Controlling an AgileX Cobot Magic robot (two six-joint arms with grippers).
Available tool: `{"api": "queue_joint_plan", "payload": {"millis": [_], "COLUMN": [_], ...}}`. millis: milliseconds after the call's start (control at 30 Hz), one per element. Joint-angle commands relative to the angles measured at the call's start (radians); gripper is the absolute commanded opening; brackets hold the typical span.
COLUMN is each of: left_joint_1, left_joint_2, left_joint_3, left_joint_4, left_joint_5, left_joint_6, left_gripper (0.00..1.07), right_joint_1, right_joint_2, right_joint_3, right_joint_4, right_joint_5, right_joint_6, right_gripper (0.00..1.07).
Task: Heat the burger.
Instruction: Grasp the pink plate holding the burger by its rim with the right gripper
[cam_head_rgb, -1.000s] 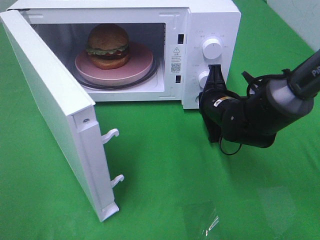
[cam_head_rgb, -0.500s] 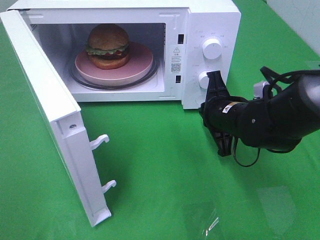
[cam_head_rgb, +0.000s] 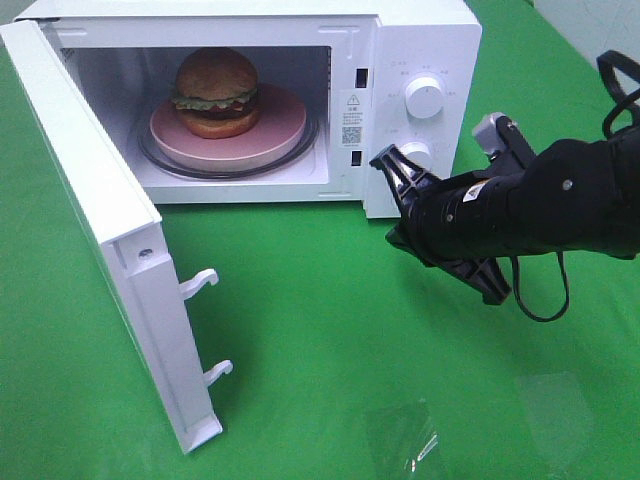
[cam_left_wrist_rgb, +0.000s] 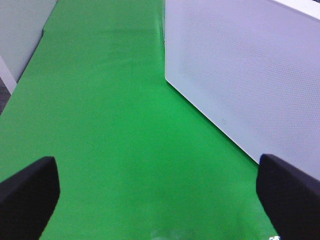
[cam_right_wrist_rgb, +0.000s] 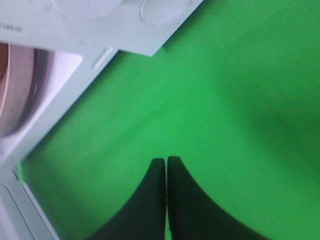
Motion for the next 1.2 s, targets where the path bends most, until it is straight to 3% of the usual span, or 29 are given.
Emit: {"api": "queue_joint_plan", "payload": {"millis": [33,367,533,667,833,900,1000,1200], "left_joint_1": [0.000,0.000,0.000,0.000,0.000,0.000,0.000,0.000], "left_joint_2": [-0.023,-0.023,-0.023,-0.023,-0.023,-0.023,-0.023,-0.023], "left_joint_3": [0.003,0.003,0.003,0.003,0.003,0.003,0.003,0.003], "left_joint_4": [-0.006,-0.006,-0.006,-0.006,-0.006,-0.006,-0.006,-0.006], "left_joint_5": [-0.003,-0.003,-0.003,-0.003,-0.003,-0.003,-0.003,-0.003], "left_joint_6": [-0.002,-0.002,-0.002,-0.002,-0.002,-0.002,-0.002,-0.002], "left_gripper": [1.00,1.00,1.00,1.00,1.00,1.00,1.00,1.00], "right_joint_1": [0.002,0.002,0.002,0.002,0.002,0.002,0.002,0.002], "right_joint_2": [-0.033,-0.117,-0.156,-0.163,-0.163,-0.163,-0.163,-0.163], "right_joint_3": [-0.001,-0.001,-0.030,-0.119,-0.150,-0.187,-0.193,-0.214], "right_joint_4": [-0.012,-0.040,-0.134,-0.314,-0.391,-0.465,-0.480,-0.533], "right_joint_5": [0.076,0.297,0.416,0.627,0.687,0.735,0.741,0.756], "right_joint_6": [-0.151,-0.525,-0.661,-0.828,-0.918,-1.073,-1.111,-1.457], "right_gripper": [0.01,0.02,0.04,0.05,0.05,0.05,0.05,0.05]}}
